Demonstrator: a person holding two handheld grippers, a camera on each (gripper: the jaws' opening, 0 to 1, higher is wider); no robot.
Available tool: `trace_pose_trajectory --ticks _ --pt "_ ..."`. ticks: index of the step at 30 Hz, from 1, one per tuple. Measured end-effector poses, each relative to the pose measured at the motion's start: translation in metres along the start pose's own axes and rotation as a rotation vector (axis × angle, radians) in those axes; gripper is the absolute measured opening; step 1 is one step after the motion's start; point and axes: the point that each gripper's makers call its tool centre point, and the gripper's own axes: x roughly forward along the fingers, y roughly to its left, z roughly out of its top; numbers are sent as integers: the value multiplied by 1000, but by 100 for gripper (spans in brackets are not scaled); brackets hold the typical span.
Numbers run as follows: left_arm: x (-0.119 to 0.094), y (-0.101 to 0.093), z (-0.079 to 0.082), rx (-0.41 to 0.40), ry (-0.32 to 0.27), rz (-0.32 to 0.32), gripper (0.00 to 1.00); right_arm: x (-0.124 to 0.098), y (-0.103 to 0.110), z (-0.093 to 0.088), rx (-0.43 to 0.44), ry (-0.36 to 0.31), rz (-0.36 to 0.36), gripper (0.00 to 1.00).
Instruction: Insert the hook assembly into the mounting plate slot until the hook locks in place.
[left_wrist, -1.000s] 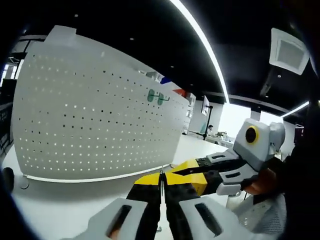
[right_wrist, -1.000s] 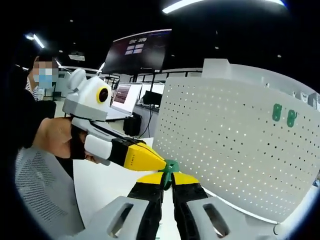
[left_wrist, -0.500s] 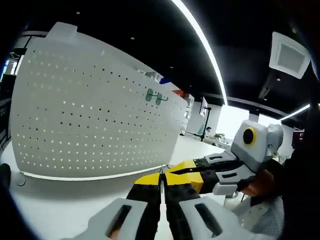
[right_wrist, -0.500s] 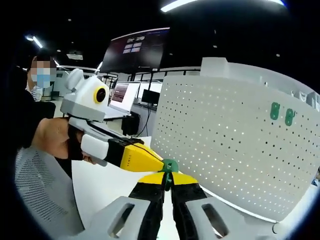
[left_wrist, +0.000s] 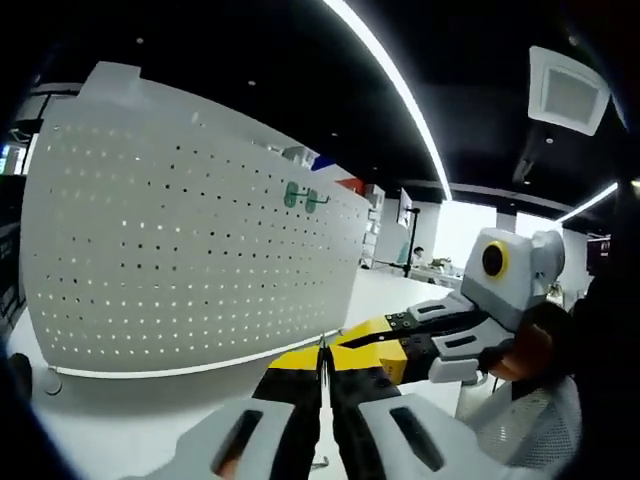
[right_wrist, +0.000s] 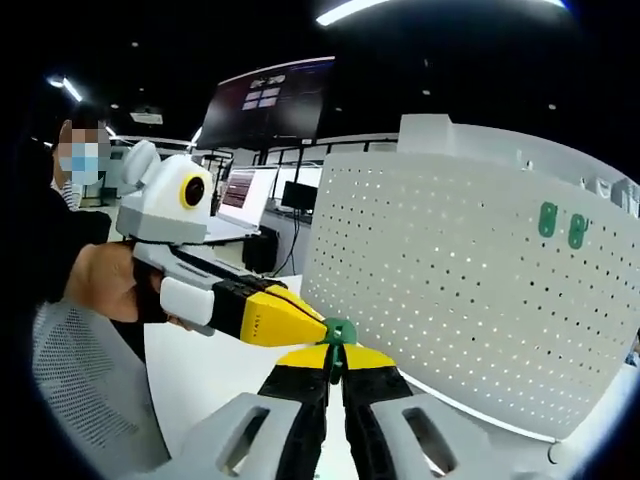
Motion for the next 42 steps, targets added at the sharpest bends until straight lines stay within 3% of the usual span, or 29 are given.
trace_pose_trajectory --ticks 4,10,17,26,31,36,42 --pt "0 10 1 5 -2 45 18 0 0 -1 -12 4 -2 1" --pt "-4 14 3 6 -13 64 23 -1 -6 0 -7 2 -20 1" --pt "-5 22 6 21 -27 115 45 -4 -15 -2 3 2 -45 1" --pt "-2 26 -2 61 8 149 64 -12 -38 -1 56 -18 -109 1" --pt "-1 26 -6 87 30 153 68 -17 -49 2 74 -30 -140 1" --pt "-1 26 -9 103 44 152 69 -28 -77 14 69 -56 -207 1" --pt "1 24 -12 95 55 140 67 -45 -137 35 38 -89 -334 1"
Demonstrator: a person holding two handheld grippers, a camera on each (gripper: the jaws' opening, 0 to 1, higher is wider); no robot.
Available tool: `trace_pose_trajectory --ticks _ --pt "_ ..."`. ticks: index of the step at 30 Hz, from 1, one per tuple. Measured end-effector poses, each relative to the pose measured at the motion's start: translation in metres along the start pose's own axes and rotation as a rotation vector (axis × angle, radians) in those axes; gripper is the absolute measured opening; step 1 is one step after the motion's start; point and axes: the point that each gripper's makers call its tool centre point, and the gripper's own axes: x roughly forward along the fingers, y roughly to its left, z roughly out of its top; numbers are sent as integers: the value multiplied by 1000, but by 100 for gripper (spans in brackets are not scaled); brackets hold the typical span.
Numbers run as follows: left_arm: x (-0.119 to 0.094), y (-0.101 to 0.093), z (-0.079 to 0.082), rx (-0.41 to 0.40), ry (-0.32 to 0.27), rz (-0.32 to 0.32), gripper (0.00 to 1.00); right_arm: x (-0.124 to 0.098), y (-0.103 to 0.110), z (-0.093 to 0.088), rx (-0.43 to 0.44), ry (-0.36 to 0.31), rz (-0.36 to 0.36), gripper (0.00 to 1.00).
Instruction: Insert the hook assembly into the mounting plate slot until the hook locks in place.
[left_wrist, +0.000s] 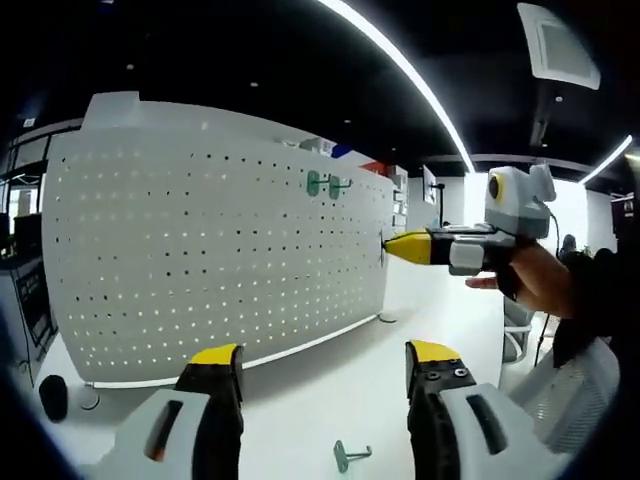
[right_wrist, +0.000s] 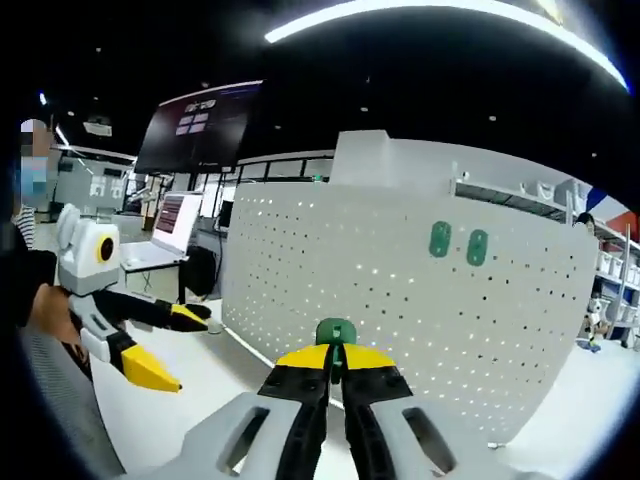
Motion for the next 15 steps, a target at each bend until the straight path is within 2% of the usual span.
trace_pose_trajectory --ticks 1,7,12,15 --pt "0 0 0 1 0 -2 67 1 -14 7 3 -15 -30 1" --pt "0 -2 1 1 -2 -6 67 7 -65 39 -21 -78 -129 1" --pt "-1 0 0 1 1 -1 66 14 -96 64 -30 -122 -187 1" --pt "0 1 0 2 1 0 66 20 -112 69 -36 -129 -219 1"
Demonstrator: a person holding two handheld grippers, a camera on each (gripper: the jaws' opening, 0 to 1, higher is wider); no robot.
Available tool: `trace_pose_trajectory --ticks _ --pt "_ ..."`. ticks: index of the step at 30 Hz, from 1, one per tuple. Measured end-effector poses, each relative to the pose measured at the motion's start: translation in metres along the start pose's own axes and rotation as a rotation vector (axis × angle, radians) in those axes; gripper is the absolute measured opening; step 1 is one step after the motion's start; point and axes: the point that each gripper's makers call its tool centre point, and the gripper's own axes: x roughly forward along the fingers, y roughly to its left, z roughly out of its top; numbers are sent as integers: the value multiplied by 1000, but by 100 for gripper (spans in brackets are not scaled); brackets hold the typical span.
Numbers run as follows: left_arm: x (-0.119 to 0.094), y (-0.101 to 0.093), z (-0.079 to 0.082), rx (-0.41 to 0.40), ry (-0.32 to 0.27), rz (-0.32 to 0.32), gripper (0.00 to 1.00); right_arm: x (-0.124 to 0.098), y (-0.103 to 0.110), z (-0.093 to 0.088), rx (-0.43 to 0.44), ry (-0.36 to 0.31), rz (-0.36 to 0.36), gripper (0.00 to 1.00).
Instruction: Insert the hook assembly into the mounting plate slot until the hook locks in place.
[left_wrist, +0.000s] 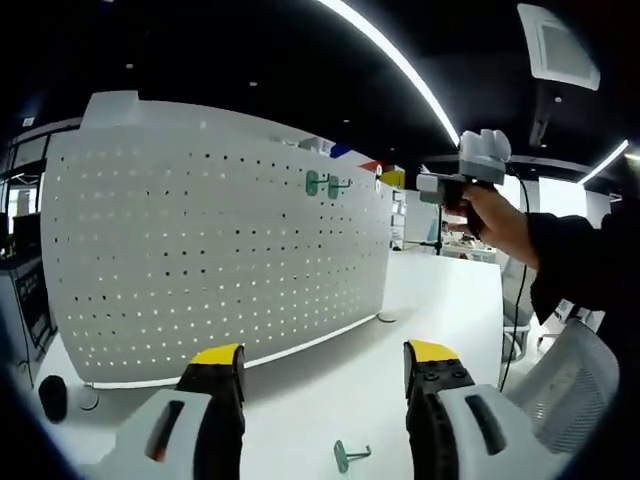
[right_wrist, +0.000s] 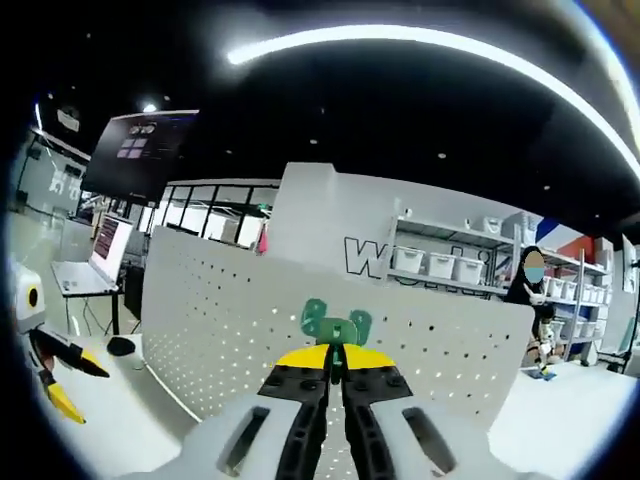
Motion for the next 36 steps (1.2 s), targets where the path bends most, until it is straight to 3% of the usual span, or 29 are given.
trace_pose_trajectory --ticks 6,12,24,36 --pt "-1 2 0 -2 2 5 65 22 -34 -6 11 17 -73 1" --pt "-1 3 -1 -9 5 6 64 42 -54 -15 63 32 -97 1" --pt "-1 6 -4 -18 13 12 62 66 -56 -32 81 57 -97 1" --pt "1 4 -7 -23 25 1 60 67 -58 -36 90 45 -113 1"
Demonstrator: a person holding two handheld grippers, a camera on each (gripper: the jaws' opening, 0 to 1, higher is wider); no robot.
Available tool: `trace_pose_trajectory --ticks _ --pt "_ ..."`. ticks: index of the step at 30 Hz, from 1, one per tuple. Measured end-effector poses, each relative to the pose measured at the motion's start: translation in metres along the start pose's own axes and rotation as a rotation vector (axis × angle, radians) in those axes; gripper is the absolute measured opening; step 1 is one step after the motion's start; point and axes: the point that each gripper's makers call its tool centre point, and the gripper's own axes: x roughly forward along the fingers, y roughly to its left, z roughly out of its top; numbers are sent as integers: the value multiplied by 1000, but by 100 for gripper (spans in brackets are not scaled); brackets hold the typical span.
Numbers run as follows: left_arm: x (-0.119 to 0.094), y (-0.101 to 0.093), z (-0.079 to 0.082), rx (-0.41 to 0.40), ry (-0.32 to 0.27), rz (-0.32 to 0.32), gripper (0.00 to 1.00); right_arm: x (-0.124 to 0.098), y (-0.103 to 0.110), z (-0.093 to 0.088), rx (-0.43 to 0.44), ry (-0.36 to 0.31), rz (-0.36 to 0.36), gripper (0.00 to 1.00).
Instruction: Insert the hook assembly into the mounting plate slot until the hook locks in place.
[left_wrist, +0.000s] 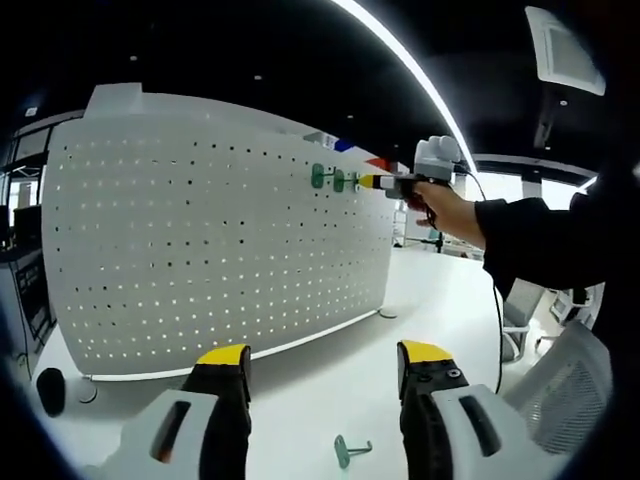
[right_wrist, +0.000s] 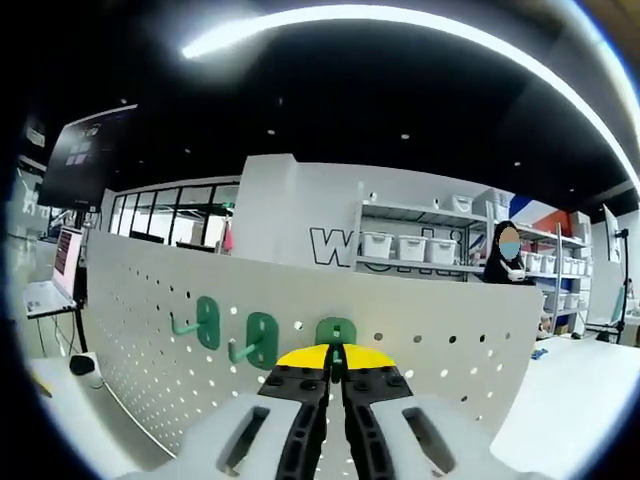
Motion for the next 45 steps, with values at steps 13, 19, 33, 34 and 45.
trace_pose_trajectory --ticks 13,19,33,34,45 --pt "-1 1 1 -5 -4 0 59 3 2 -5 -54 -2 -46 2" --pt "-1 0 1 -1 -4 -4 58 0 2 -21 -73 48 -46 2" --pt "1 -3 -2 9 10 -11 57 -44 2 -50 -18 103 -45 8" --pt "1 -3 -2 11 12 -11 57 -50 5 -51 -14 104 -41 8" --pt "3 -6 -11 20 44 -21 56 -95 49 -65 30 101 25 9"
